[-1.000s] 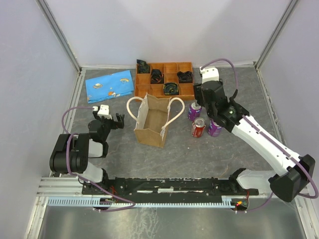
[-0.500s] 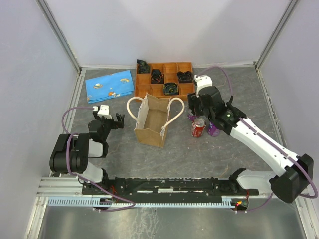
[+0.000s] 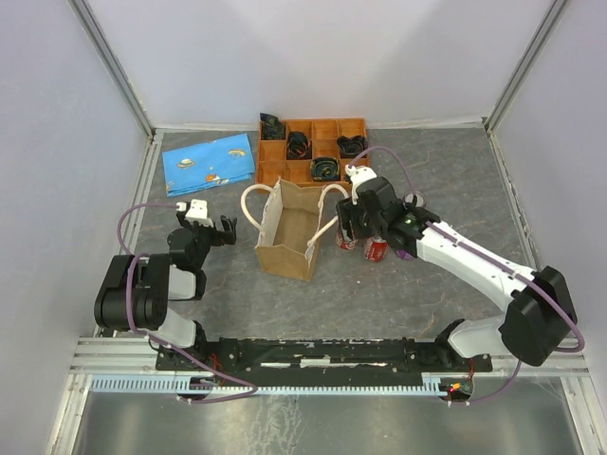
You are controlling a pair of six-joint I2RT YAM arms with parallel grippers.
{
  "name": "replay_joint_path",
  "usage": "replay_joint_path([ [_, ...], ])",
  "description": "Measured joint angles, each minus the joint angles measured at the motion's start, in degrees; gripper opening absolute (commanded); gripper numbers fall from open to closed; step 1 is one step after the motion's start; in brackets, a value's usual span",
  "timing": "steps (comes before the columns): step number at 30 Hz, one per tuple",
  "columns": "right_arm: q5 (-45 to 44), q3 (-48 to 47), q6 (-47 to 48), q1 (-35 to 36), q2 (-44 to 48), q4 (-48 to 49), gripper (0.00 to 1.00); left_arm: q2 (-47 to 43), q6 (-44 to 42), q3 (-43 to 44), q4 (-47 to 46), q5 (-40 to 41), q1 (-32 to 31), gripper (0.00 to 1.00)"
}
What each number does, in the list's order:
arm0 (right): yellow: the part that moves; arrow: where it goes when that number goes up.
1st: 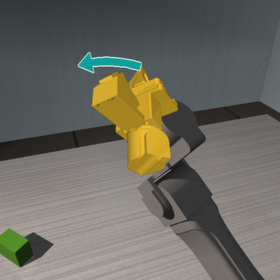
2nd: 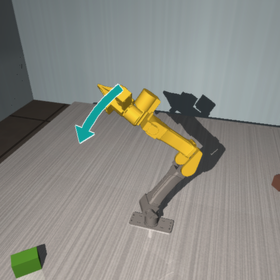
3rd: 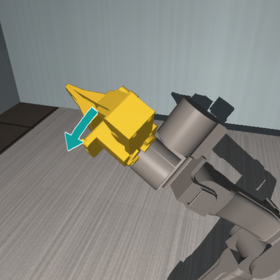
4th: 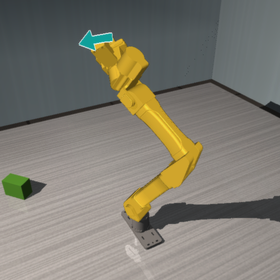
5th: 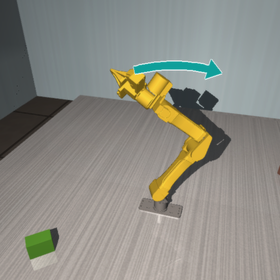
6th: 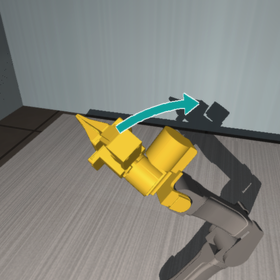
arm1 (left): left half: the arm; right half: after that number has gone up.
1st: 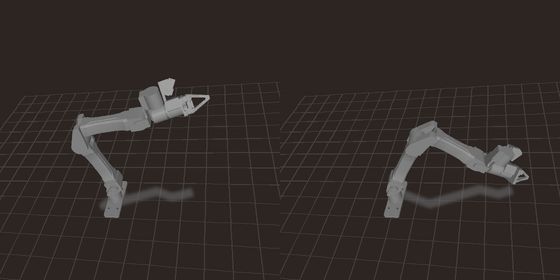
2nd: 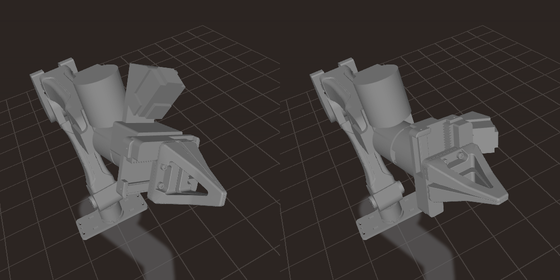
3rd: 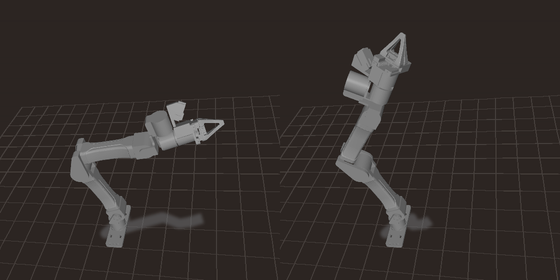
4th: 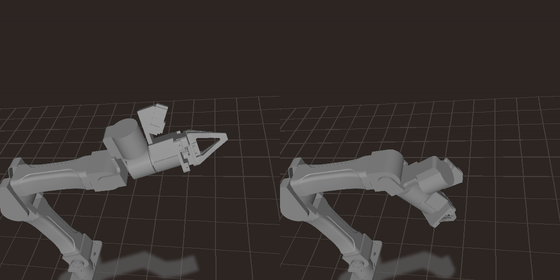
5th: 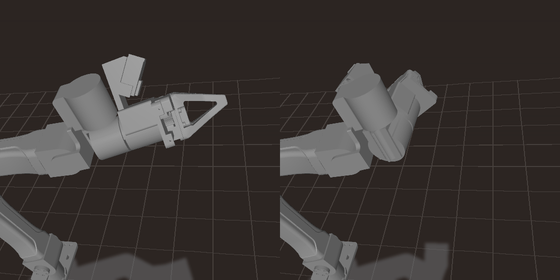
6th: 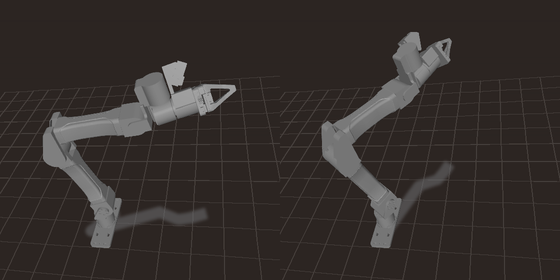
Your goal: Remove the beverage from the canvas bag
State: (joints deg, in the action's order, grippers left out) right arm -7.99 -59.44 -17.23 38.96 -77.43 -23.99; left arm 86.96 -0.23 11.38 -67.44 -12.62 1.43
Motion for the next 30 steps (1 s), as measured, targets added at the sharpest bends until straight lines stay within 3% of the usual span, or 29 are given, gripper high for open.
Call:
replay_joint_path([
  [17,-3.96,3.96,-0.13,0.33,-7.17,5.51,0.02,0.00,0.00,0.00,0.00,0.00,0.00,0.99],
  [20,-4.37,3.96,-0.33,0.28,-8.17,6.27,0.16,0.00,0.00,0.00,0.00,0.02,0.00,0.99],
  [25,-4.81,3.96,-1.03,0.24,-8.48,6.84,0.70,0.00,0.00,0.00,0.00,0.02,0.00,0.99],
  [30,-5.01,4.09,-1.64,0.28,-8.35,6.88,0.96,0.00,0.00,0.00,0.00,0.02,0.00,0.99],
])
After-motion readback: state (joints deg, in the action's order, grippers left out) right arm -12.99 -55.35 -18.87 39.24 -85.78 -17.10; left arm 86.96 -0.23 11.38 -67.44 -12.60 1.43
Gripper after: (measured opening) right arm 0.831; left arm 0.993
